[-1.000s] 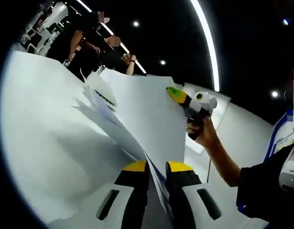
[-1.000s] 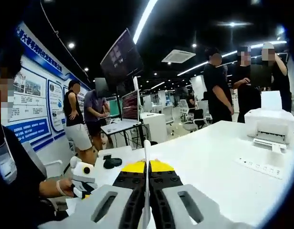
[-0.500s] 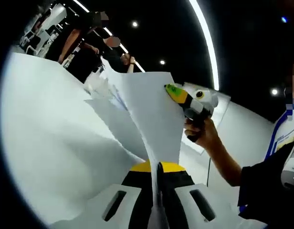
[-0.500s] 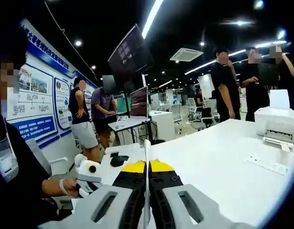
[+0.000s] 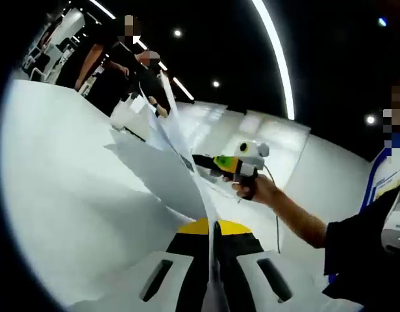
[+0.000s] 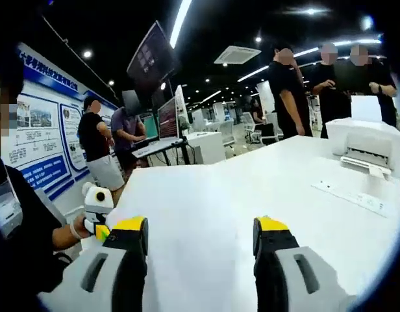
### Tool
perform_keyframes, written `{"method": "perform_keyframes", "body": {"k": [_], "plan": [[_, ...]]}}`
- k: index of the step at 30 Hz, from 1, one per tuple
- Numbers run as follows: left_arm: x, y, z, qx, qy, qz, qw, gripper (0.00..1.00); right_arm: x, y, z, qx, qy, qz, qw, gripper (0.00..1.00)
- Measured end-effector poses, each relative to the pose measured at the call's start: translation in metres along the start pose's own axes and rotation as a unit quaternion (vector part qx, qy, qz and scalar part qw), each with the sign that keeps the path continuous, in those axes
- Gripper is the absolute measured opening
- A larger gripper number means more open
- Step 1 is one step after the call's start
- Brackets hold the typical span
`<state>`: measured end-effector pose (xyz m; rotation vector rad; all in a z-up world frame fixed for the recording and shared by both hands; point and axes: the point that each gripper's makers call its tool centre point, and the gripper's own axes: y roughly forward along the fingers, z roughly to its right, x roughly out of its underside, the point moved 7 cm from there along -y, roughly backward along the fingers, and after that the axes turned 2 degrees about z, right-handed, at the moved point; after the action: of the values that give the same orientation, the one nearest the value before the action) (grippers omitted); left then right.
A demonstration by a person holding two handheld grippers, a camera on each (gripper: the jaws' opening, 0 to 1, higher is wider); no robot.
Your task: Organize the stack of printing papers by aligning and flattening the scattered papers on the table
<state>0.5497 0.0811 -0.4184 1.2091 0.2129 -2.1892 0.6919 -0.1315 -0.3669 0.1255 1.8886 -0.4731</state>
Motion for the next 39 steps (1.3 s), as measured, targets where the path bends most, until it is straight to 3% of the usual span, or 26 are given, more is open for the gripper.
{"method": "perform_keyframes", "body": {"k": [3,6,9,12,13,15,20,22,24,31,33,36,39], "plan": [[-0.002,0.0,0.0,0.003,0.006,-0.003,1.0,0.06,0.022,-0.002,0.006,-0.043,0.026,-0.027,0.9984,0.66],[-0.003,0.001,0.0,0.006,0.01,-0.006,0.9999,0.06,0.037,-0.001,0.013,-0.066,0.033,-0.035,0.9966,0.66],[-0.005,0.001,0.001,0.008,0.017,-0.008,0.9998,0.06,0.049,0.0,0.013,-0.094,0.068,-0.045,0.9922,0.64],[-0.005,0.001,0.003,0.015,0.019,-0.006,0.9997,0.06,0.054,0.003,0.031,-0.081,0.062,-0.042,0.9939,0.62],[-0.006,0.001,0.003,0.016,0.024,-0.006,0.9996,0.06,0.056,0.005,0.032,-0.115,0.115,-0.025,0.9863,0.61],[-0.006,0.002,0.003,0.017,0.024,-0.008,0.9995,0.06,0.061,0.008,0.025,-0.144,0.17,-0.018,0.9748,0.59],[-0.009,0.002,0.003,0.023,0.032,-0.009,0.9992,0.06,0.072,0.013,0.017,-0.186,0.218,-0.015,0.9579,0.53],[-0.01,0.003,0.003,0.024,0.033,-0.01,0.9991,0.06,0.076,0.017,0.02,-0.19,0.215,-0.01,0.958,0.48],[-0.01,0.003,0.003,0.027,0.035,-0.01,0.999,0.06,0.08,0.019,0.01,-0.205,0.228,-0.017,0.9516,0.47],[-0.012,0.005,0.004,0.036,0.035,-0.005,0.9987,0.06,0.08,0.022,0.002,-0.236,0.234,-0.035,0.9425,0.48],[-0.013,0.005,0.008,0.041,0.043,-0.004,0.9982,0.06,0.078,0.021,0.009,-0.24,0.237,-0.035,0.9408,0.49],[-0.02,0.005,0.016,0.057,0.05,0.005,0.9971,0.06,0.072,0.018,0.013,-0.246,0.242,-0.021,0.9384,0.53],[-0.032,0.01,0.024,0.068,0.061,0.01,0.9958,0.06,0.062,0.013,0.019,-0.258,0.257,0.008,0.9311,0.56]]}}
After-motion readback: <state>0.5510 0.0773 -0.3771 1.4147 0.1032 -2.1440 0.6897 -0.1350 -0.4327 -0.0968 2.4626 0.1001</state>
